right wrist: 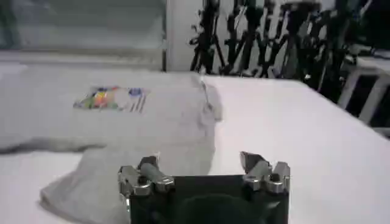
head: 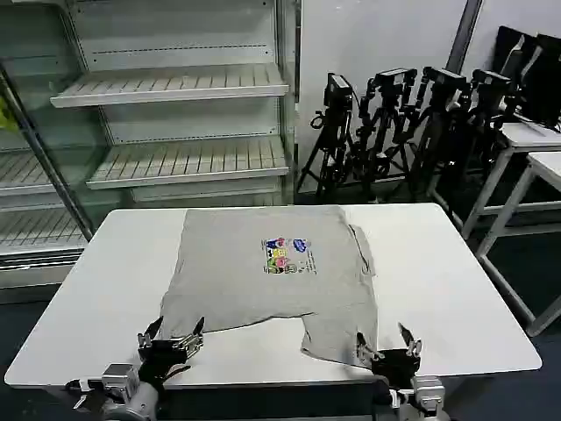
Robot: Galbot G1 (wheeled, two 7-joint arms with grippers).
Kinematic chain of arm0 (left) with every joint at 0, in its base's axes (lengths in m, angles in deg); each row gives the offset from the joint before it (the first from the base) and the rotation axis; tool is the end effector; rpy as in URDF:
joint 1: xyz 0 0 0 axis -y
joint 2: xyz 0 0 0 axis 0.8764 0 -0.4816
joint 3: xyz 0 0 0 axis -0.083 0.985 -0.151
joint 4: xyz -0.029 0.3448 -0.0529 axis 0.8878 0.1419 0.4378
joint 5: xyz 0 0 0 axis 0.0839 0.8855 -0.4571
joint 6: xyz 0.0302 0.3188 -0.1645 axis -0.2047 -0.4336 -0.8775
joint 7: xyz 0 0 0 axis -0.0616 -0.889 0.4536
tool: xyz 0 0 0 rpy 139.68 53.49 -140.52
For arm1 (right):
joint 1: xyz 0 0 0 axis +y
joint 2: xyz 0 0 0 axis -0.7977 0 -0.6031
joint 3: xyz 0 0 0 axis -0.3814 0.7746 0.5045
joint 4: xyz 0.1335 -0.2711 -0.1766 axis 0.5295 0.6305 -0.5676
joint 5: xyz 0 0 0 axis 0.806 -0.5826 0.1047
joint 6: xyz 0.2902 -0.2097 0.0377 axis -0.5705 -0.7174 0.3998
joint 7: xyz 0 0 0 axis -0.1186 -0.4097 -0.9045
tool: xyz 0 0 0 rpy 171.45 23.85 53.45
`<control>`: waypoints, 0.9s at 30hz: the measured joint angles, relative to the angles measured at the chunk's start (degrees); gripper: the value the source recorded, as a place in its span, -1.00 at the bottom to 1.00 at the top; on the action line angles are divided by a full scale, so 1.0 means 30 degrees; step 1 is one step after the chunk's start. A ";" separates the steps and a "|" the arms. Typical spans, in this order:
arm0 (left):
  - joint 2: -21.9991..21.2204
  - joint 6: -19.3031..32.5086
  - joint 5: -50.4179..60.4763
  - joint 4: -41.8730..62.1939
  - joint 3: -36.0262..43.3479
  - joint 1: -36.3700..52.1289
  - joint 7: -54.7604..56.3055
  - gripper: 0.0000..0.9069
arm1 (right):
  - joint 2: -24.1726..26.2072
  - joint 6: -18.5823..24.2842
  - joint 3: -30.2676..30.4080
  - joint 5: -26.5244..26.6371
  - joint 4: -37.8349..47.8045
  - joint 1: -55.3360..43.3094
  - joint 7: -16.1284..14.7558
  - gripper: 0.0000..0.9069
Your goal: Fold and organize the clothes.
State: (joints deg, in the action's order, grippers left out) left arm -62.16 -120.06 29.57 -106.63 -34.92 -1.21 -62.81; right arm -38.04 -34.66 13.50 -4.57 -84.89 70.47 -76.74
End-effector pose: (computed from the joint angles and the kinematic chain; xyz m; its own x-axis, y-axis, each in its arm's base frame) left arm 0.1854 0.0420 -0.2501 -0.9000 0.0168 0.4355 0.0121 0.9998 -0.0135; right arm 0.1587 0.0156 -0.2544 -0.8930 -0.0421 0.4481 -0.0839 0.9937 -0.0737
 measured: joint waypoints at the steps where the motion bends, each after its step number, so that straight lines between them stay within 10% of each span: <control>1: -0.0015 -0.0047 -0.0066 0.0163 -0.0012 0.0052 0.0039 -0.44 | -0.0034 -0.0029 0.0104 -0.0069 0.0075 -0.0002 -0.0008 0.76; 3: -0.0025 -0.0129 -0.0217 0.0490 -0.0049 0.0167 0.0168 -0.93 | -0.0095 -0.0041 0.0347 -0.0183 0.0228 -0.0031 -0.0022 0.51; 7: -0.0013 -0.0240 -0.0475 0.1011 -0.0107 0.0356 0.0346 -0.91 | -0.0160 -0.0054 0.0632 -0.0272 0.0468 -0.0055 -0.0018 -0.96; 27: -0.0015 -0.0406 -0.1320 0.1416 -0.0288 0.0305 0.0460 -0.91 | -0.0118 0.0102 0.1184 0.0157 0.0285 0.0425 -0.0033 -1.00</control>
State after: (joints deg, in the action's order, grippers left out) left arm -62.21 -121.28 25.61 -102.38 -35.78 -0.29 -61.43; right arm -38.40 -34.36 17.05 -4.10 -84.03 71.74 -76.84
